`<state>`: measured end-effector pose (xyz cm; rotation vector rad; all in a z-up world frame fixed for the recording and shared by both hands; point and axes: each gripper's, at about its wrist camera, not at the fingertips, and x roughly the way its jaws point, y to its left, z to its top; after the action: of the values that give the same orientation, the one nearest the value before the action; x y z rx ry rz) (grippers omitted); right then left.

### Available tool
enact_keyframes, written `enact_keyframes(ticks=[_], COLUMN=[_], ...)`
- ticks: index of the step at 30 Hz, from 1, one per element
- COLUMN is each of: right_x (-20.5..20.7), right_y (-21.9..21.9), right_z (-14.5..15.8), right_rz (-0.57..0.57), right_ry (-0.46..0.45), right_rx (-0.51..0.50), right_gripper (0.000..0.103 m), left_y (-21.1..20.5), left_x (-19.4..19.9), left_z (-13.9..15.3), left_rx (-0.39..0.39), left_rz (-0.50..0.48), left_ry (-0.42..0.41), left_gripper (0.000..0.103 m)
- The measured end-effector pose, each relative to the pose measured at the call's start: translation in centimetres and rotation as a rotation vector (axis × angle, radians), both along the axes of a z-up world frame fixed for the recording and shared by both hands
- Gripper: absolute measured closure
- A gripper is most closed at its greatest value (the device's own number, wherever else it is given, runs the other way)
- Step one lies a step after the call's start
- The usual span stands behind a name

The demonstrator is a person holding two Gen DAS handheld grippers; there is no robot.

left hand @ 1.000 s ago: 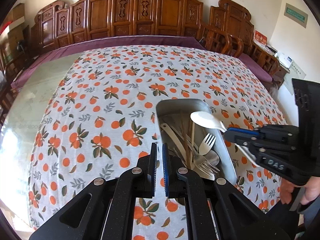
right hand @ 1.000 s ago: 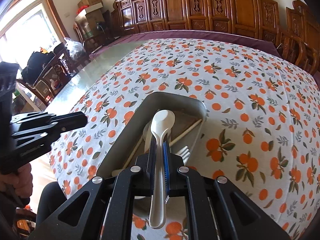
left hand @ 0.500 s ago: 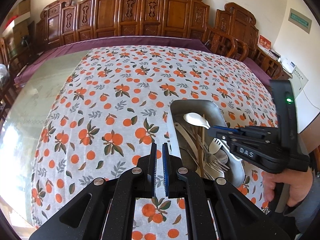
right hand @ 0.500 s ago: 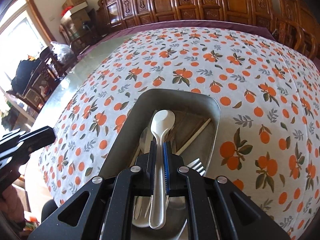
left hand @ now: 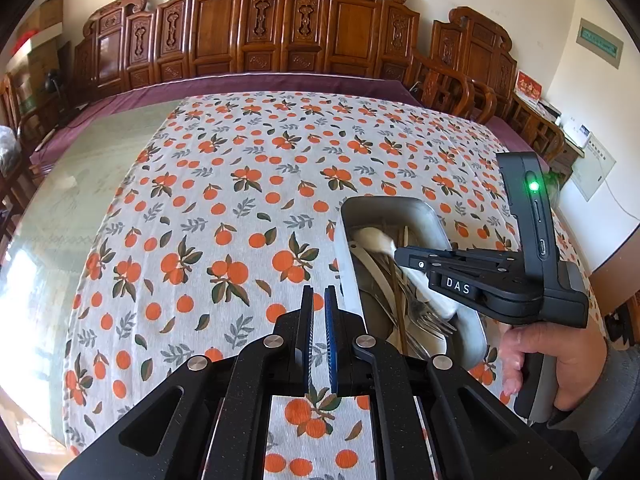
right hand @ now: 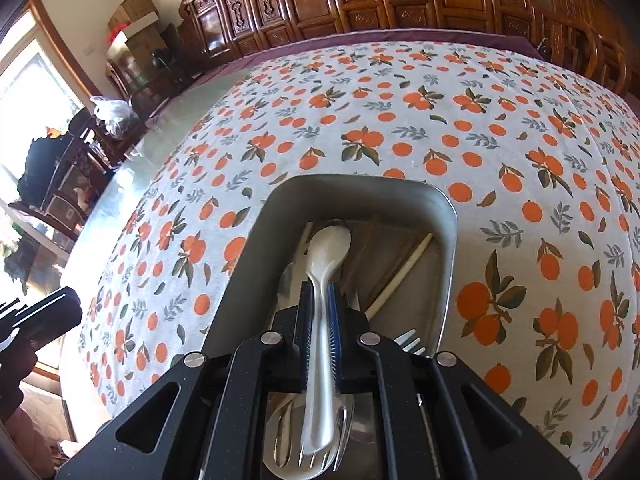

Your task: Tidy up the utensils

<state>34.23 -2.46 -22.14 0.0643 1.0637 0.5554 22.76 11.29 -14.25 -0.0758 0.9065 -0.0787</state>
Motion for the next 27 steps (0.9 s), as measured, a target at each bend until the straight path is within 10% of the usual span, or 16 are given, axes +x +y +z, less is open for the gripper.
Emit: enact_keyframes(ticks=[12, 17, 22, 27], right_x=[-4.4, -7.6, -10.6, -13.5], right_y=[-3.8, -6.6, -9.6, -12.7], right_z=[4.8, 7.6, 9.6, 11.6], right_rz=[0.015, 0.002, -0.038, -0.081], right_ry=[-0.131, -0.215, -0.266, -0.327], right_rx=[0.044, 0.035, 0.025, 0.013], right_gripper=[0.089, 0.078, 0.049, 0.014], left_y=[-1.3, -2.5, -3.4, -4.7], left_x=[-2.1, -3.6, -5.4, -6.8], left_z=[1.8, 3.2, 4.3, 4.8], left_rx=[0.020, 0.060, 0.069, 0.074], left_rz=[0.014, 0.041, 0.060, 0.055], left_ry=[-0.030, -0.066, -0.105, -0.115], left_gripper=[0.091, 0.044, 0.014, 0.008])
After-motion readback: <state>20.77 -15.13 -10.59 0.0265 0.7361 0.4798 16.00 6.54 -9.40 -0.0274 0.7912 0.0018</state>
